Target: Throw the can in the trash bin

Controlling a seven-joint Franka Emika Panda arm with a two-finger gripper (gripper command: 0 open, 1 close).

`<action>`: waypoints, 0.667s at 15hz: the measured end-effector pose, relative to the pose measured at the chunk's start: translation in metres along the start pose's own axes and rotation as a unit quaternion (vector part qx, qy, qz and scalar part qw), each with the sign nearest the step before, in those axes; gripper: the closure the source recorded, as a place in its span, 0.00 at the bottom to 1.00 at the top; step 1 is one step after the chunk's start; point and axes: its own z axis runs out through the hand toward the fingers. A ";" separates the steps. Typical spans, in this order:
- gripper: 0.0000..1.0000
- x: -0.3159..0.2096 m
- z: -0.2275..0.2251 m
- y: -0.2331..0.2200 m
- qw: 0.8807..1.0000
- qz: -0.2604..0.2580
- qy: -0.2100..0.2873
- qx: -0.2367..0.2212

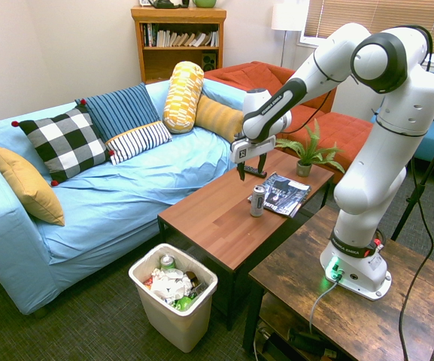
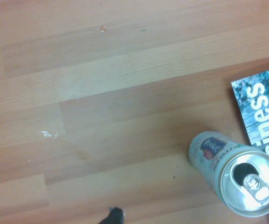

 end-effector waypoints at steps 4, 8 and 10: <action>0.00 0.017 0.027 0.006 1.000 0.026 -0.001 -0.015; 0.00 0.026 0.049 0.013 0.999 0.040 -0.009 -0.027; 0.00 0.028 0.060 0.015 0.998 0.044 -0.013 -0.032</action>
